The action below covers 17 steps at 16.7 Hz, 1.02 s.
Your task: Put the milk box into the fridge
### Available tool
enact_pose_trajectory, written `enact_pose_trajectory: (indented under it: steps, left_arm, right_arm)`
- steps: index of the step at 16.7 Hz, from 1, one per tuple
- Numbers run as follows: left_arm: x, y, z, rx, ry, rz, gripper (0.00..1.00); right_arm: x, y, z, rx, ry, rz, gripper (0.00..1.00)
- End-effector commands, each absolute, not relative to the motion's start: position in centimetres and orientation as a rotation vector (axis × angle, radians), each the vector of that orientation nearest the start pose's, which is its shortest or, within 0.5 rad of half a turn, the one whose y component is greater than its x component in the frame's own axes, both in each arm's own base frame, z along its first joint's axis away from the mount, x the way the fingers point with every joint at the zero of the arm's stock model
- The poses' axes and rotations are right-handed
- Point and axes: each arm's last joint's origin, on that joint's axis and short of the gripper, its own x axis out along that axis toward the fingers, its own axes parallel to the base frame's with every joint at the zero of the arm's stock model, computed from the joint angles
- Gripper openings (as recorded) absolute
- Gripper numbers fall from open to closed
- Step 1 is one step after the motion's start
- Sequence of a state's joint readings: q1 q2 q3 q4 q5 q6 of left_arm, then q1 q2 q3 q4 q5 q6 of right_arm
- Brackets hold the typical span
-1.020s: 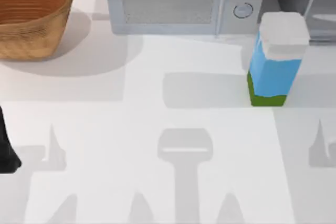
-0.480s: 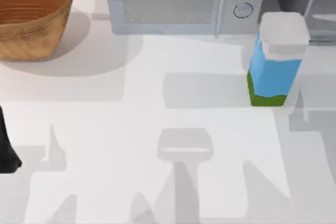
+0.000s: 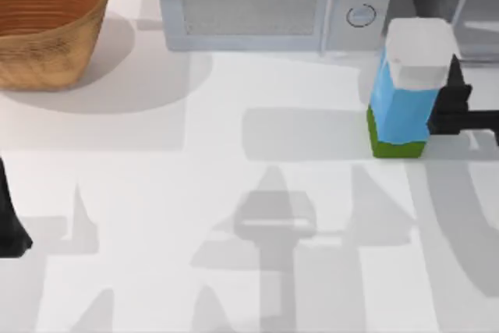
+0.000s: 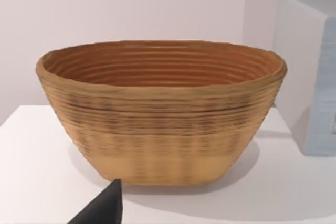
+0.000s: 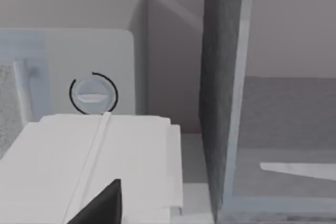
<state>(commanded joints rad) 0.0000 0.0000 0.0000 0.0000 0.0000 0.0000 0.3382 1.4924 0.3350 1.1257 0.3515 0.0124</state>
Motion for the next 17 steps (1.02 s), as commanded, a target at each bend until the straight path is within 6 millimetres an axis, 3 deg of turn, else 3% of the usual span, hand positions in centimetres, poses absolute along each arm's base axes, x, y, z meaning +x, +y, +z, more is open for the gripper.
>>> enact_pose_trajectory:
  steps: [4, 9, 13, 17]
  left_arm:
    - [10.6, -0.1, 16.0, 0.0, 0.0, 0.0, 1.0]
    - [10.6, -0.1, 16.0, 0.0, 0.0, 0.0, 1.0]
    - [10.6, -0.1, 16.0, 0.0, 0.0, 0.0, 1.0]
    - [10.6, -0.1, 16.0, 0.0, 0.0, 0.0, 1.0]
  right_arm:
    - [26.6, 10.3, 11.4, -0.017, 0.043, -0.005, 1.0]
    - [27.4, 12.8, 6.8, -0.008, 0.019, -0.008, 1.0]
    - [27.4, 13.7, 5.0, 0.001, 0.003, -0.01, 1.0]
    - [27.4, 13.8, 4.8, 0.001, 0.001, -0.01, 1.0]
